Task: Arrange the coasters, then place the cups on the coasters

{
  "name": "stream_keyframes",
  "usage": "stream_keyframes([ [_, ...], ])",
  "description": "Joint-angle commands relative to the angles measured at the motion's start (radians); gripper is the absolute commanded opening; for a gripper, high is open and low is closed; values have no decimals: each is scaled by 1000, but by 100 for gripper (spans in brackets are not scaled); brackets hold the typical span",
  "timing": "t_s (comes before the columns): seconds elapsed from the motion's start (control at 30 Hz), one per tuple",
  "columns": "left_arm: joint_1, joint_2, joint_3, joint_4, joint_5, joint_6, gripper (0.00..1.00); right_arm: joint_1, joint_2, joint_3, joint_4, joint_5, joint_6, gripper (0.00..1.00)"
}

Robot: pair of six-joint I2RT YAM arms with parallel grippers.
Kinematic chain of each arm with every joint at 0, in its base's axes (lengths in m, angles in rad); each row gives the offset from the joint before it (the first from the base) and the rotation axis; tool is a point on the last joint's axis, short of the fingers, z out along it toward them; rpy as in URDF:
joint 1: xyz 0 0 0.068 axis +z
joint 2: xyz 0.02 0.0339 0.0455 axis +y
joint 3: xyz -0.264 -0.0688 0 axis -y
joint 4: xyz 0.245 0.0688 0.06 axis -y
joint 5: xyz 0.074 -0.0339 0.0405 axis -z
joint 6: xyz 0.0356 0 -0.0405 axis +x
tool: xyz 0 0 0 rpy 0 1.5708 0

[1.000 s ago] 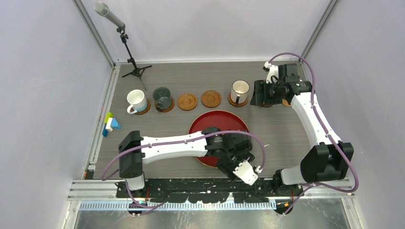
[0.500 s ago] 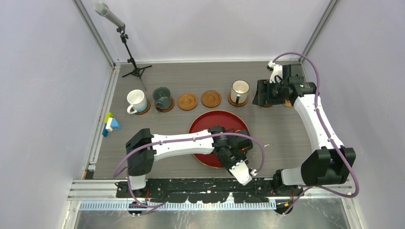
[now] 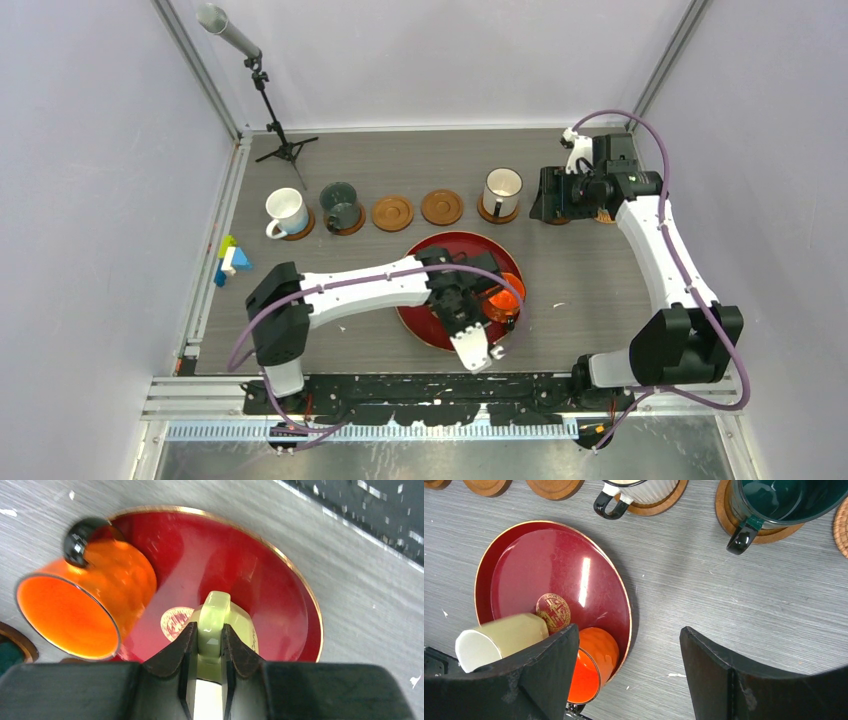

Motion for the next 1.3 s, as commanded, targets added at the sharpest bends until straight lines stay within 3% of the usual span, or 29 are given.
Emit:
stream_keyframes([
  [0.0, 78, -72, -81, -30, -44, 180, 0, -6, 20, 37, 8, -26, 10, 78],
  [0.33, 255, -59, -95, 92, 64, 444, 0, -11, 49, 51, 14, -26, 22, 78],
  [0.57, 293, -29, -91, 126, 107, 571, 5, -12, 53, 48, 15, -17, 25, 78],
  [0.67, 298, -13, -77, 95, 106, 606, 11, -12, 52, 48, 15, -11, 23, 79],
  [0.83, 299, -23, -83, 75, 107, 630, 33, -13, 56, 48, 15, -12, 25, 79],
  [1.27, 298, -115, -117, 16, 88, 611, 57, -12, 81, 58, 21, -42, 30, 79],
])
